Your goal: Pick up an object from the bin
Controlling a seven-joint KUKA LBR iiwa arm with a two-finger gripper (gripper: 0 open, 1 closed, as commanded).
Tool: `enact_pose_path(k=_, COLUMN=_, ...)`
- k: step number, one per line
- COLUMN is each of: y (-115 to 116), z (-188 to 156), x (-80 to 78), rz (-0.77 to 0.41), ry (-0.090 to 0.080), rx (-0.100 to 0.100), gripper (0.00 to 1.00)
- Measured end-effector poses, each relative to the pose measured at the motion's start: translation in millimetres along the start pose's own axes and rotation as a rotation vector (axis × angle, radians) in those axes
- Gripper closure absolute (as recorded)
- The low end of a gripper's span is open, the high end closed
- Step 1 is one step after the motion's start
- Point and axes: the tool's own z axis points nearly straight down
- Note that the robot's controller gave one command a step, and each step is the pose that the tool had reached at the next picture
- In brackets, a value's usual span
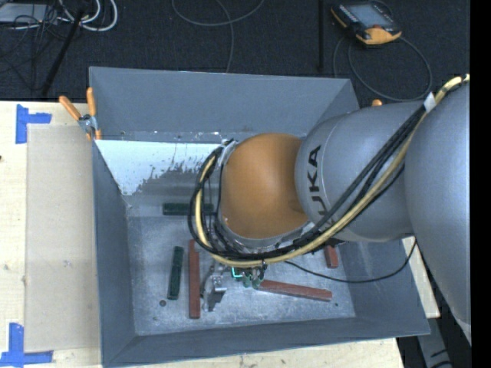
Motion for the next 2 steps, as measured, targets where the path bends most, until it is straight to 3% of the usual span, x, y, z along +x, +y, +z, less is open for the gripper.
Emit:
enact_pose_path(k=1, y=-0.7, z=-3.4, x=-2.0, rz=0.003, ry=-0.007, rx=-0.001, gripper=0.0)
enact_pose_path(k=2, y=-0.6, z=26.0, x=-4.0, rz=-0.077, ry=-0.013, rx=-0.002, gripper=0.0)
